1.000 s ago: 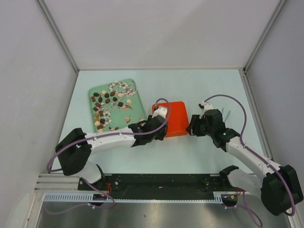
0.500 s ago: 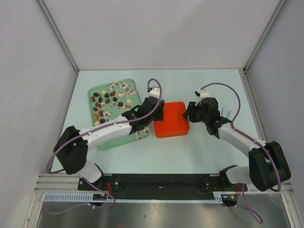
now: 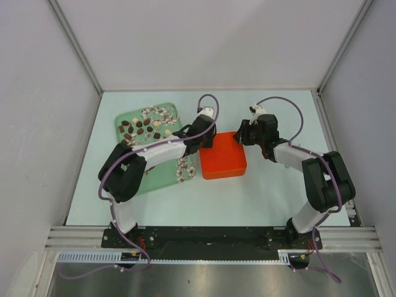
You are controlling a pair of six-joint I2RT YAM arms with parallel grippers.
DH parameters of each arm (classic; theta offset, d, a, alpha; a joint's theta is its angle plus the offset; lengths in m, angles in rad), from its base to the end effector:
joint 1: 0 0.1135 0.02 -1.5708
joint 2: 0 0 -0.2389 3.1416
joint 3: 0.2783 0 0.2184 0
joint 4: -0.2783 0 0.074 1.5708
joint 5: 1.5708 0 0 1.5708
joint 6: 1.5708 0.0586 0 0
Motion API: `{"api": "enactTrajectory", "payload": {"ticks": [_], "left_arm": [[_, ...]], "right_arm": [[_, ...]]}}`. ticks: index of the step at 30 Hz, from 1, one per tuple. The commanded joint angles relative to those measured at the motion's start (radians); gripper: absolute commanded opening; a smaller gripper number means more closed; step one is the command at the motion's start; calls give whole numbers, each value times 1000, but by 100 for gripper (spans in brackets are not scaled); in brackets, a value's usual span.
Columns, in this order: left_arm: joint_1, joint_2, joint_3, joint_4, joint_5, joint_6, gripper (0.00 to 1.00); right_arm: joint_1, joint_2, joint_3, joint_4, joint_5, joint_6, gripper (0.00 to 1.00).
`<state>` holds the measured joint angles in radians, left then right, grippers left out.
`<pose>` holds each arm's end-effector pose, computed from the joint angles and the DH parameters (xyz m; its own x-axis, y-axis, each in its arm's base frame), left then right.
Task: Pack the chocolate
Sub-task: Close the box lid on the packing box.
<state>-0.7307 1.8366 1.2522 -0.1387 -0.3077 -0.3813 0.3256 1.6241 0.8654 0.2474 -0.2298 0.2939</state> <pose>0.3011 -0.2460 0.1923 -0.6312 0.0894 -0.7705 0.2500 0.9638 -0.0930 0.3185 0.1216 0.1870 -0.5885 0.0990 -0.8024 -0.3439 0.8675 0.3593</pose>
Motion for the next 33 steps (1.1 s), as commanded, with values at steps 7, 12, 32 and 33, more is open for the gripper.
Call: {"api": "enactTrajectory", "payload": {"ticks": [7,12,32,33], "left_arm": [[45,127,78,-30,39,2,44],[48,151,64,-30,53,-11,43],[47,116,52,-16,67,-22,43],[48,116,49,-16,67,-22,43]], "right_arm": [[-22,118,67,1,-20,-4,37],[-25,129,70,-5,-20,-2,37],[6,43,167,-88,115,-56,0],[9,48,172,-85,118,-56,0]]}}
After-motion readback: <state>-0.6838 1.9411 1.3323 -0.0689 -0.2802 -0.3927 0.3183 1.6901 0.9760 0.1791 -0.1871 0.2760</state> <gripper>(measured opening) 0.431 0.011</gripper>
